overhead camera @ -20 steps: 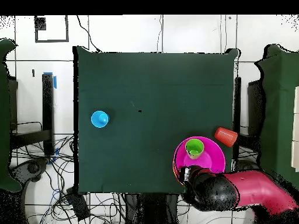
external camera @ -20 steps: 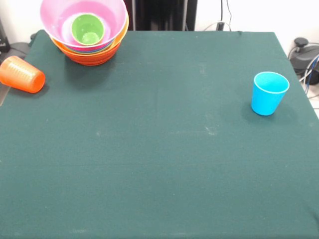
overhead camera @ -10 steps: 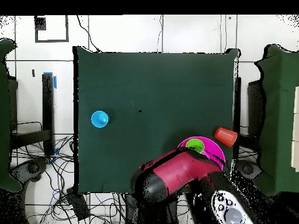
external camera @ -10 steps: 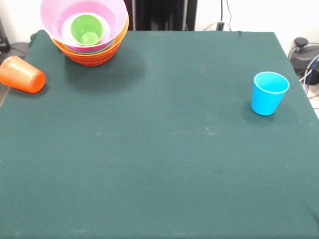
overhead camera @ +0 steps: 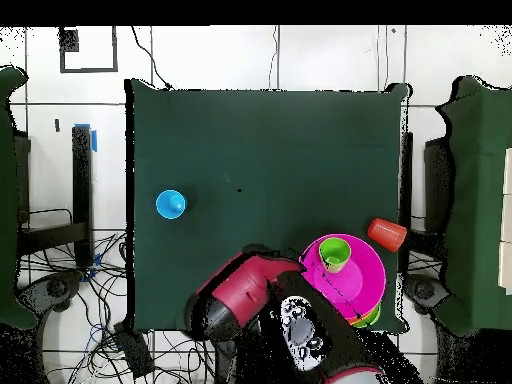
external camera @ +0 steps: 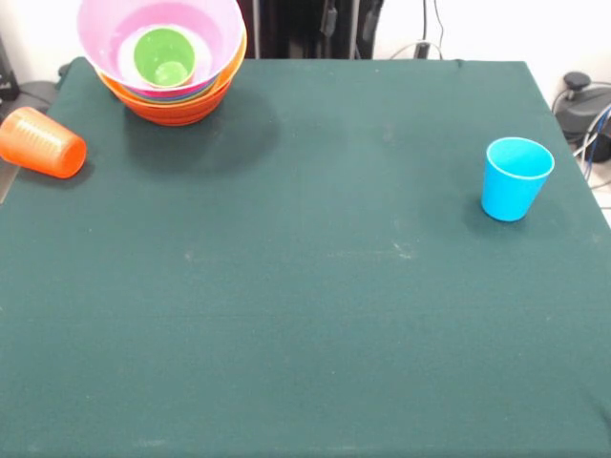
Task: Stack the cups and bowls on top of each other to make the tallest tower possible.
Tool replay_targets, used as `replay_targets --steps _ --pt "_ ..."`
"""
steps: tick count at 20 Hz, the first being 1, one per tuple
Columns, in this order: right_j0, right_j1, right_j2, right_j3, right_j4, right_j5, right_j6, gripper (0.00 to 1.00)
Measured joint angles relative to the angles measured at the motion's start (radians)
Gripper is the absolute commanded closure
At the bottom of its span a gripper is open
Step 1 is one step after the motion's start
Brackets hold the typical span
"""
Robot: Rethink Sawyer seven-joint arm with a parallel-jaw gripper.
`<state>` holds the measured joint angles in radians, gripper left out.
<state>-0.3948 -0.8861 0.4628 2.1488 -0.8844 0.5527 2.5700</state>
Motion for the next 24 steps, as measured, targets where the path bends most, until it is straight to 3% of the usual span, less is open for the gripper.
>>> replay_targets --steps 5,9,13,17,18,21,22,24 --pt "0.142 0.001 -0.114 0.003 -0.009 -0.041 0.142 0.0" --pt "0.258 -0.05 -0.215 0.025 -0.009 -0.046 0.232 0.0" --pt "0.303 -0.105 -0.271 0.05 0.0 -0.046 0.243 0.0" --pt "0.256 -0.158 -0.277 0.083 0.051 -0.046 0.243 0.0" --pt "0.185 -0.164 -0.262 0.088 0.087 -0.046 0.241 0.0" --pt "0.109 -0.158 -0.245 0.082 0.108 -0.045 0.239 0.0" --pt "0.045 -0.138 -0.233 0.062 0.122 -0.037 0.237 0.0" --pt "0.02 -0.123 -0.227 0.044 0.125 -0.025 0.237 0.0"
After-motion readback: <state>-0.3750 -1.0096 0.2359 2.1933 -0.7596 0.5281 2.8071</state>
